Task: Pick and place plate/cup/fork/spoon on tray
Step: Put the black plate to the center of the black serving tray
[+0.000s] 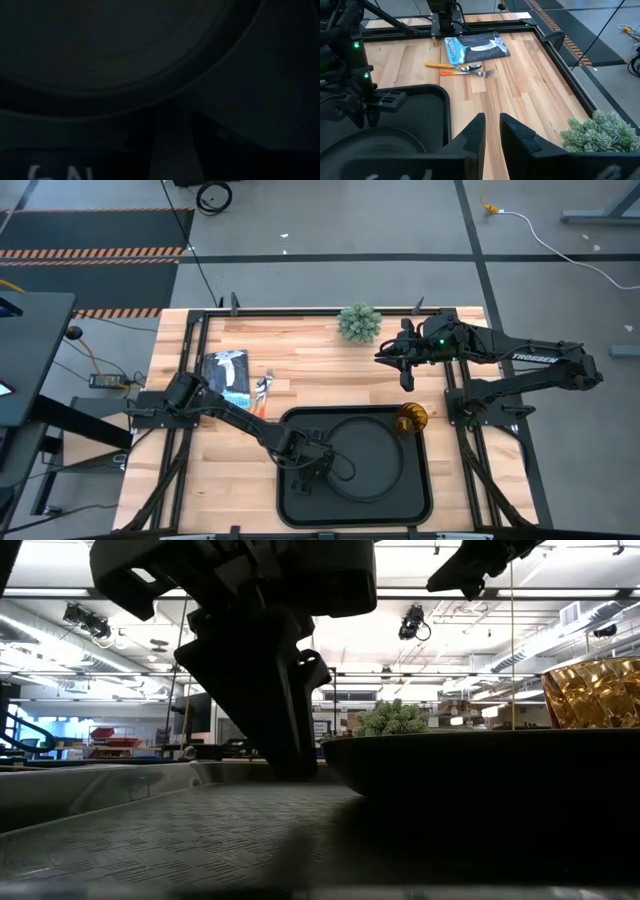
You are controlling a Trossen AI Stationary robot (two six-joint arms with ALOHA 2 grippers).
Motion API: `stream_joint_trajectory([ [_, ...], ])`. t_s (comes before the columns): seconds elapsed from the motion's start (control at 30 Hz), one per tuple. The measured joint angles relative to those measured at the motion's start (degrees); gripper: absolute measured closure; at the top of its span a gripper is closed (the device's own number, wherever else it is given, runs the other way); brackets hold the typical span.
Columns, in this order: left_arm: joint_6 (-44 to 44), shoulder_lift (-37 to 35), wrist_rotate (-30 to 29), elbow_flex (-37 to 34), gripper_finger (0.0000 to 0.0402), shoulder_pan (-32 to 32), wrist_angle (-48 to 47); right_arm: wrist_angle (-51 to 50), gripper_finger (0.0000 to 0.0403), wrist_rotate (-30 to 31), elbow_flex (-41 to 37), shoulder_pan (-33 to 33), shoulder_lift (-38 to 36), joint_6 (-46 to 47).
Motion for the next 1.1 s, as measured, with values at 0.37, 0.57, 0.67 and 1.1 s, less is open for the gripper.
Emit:
stream_joint_trajectory([
  [0.37,0.54,-0.13,-0.23,0.00,0.0265,0.00,-1.13,0.00,0.0339,0.01,-0.07,0.00,0.00,-0.01],
  [0.57,0.52,-0.22,-0.65,0.00,0.0265,0.00,-1.76,0.00,0.0339,0.02,-0.07,0.00,0.00,-0.07],
  [0.67,0.56,-0.22,-0.57,0.00,0.0265,0.00,-2.71,0.00,0.0339,0.02,-0.07,0.00,0.00,-0.39],
  [1.1,2.70,-0.35,-4.06,0.01,0.0265,0.39,-3.44,-0.02,0.0339,0.04,-0.07,0.00,0.00,-0.06],
])
